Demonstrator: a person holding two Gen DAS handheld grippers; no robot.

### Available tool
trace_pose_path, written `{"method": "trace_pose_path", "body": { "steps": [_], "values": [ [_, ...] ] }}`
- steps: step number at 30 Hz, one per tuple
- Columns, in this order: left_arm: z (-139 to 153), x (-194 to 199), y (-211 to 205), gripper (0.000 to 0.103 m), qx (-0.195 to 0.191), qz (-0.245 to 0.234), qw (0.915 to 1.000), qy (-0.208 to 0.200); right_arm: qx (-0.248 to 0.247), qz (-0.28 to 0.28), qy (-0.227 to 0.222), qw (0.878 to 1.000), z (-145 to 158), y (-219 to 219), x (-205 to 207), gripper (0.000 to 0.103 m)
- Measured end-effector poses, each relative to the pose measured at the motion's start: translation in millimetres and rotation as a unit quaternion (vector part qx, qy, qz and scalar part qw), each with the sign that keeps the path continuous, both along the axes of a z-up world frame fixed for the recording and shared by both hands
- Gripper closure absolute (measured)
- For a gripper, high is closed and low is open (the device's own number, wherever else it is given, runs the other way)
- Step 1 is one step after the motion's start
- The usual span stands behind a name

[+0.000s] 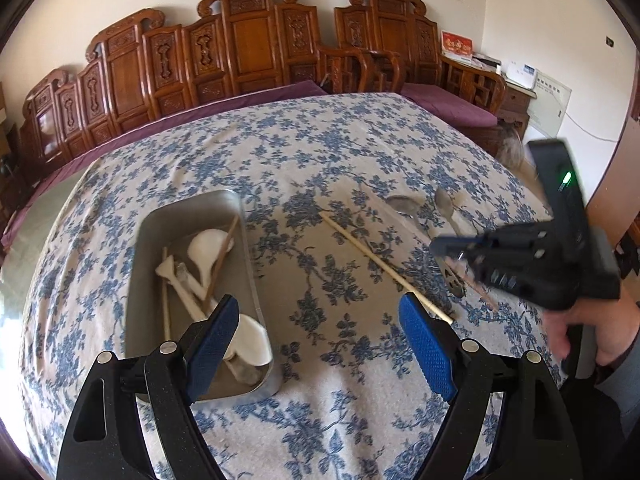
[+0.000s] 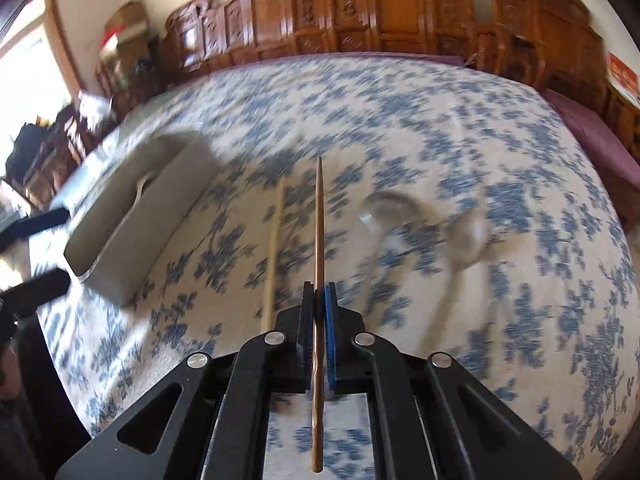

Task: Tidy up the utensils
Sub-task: 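Reach the right tool to the pile and grasp a wooden chopstick, then grasp another wooden chopstick with the left tool while the right tool holds its chopstick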

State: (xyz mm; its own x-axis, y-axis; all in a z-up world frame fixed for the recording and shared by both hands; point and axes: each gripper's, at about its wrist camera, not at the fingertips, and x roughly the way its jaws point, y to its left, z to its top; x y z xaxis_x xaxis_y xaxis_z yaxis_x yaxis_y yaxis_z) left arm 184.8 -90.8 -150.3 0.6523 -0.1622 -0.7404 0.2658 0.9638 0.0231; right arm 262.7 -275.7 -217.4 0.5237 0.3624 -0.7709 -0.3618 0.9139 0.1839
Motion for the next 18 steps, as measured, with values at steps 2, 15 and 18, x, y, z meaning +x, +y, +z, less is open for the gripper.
{"method": "trace_pose_path", "body": {
  "steps": [2, 15, 18],
  "values": [
    [-2.3, 5.1, -7.3, 0.024, 0.004, -0.005, 1.0, 0.002, 0.003, -0.019, -0.007, 1.0, 3.3, -16.8, 2.9, 0.097],
    [-36.1, 59.5, -57.2, 0.03, -0.007, -0.028, 0.9986, 0.046, 0.019, -0.086, -0.008, 0.996, 0.0, -66.6, 16.3, 0.097],
    [-49.5, 69.9, -66.6, 0.038, -0.003, -0.03, 0.9977, 0.06, 0.022, -0.087, -0.007, 0.996, 0.1, -66.3, 17.2, 0.097]
  ]
}}
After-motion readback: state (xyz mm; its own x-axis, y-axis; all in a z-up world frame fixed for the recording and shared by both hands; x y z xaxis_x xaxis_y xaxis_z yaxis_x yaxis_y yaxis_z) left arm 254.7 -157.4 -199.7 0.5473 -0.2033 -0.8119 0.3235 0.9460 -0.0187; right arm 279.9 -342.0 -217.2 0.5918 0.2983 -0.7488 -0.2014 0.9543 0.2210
